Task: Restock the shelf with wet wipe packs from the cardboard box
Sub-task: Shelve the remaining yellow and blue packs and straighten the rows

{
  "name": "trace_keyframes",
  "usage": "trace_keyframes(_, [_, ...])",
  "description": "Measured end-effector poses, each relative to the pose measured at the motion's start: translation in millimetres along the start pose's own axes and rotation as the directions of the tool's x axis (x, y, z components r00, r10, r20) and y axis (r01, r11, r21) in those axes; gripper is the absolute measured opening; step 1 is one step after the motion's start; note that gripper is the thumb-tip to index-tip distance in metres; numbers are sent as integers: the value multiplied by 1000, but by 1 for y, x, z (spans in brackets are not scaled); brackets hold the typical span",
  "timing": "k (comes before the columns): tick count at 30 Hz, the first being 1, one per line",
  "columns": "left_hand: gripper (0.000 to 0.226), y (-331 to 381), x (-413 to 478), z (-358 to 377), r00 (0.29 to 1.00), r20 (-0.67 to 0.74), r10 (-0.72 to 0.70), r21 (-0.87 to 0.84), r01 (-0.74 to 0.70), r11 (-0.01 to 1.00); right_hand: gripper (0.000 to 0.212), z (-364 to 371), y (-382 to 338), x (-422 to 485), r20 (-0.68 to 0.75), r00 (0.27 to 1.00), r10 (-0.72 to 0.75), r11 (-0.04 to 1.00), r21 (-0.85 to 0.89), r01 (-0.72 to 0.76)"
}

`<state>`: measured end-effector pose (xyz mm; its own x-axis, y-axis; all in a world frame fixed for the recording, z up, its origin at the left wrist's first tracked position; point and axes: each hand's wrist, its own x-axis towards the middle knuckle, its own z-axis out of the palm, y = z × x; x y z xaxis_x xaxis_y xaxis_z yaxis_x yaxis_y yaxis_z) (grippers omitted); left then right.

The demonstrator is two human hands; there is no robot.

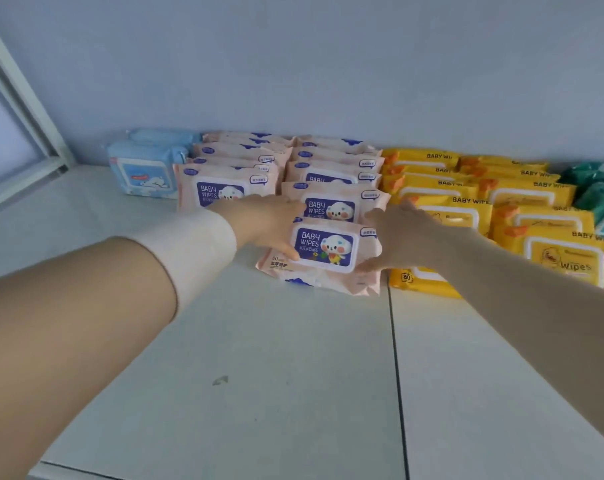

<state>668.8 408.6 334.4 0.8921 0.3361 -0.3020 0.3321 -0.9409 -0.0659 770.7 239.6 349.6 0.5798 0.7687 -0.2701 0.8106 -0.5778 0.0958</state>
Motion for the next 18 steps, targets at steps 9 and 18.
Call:
trace_keyframes(9, [90,-7,0,15,985,-175,-6,-114,-14,993,86,44,0,19,-319,944,86,996,17,-85])
trace_keyframes(18, [81,-15,35,18,878,-478,28,112,30,993,83,43,-1,57,-515,839,176,982,27,-189])
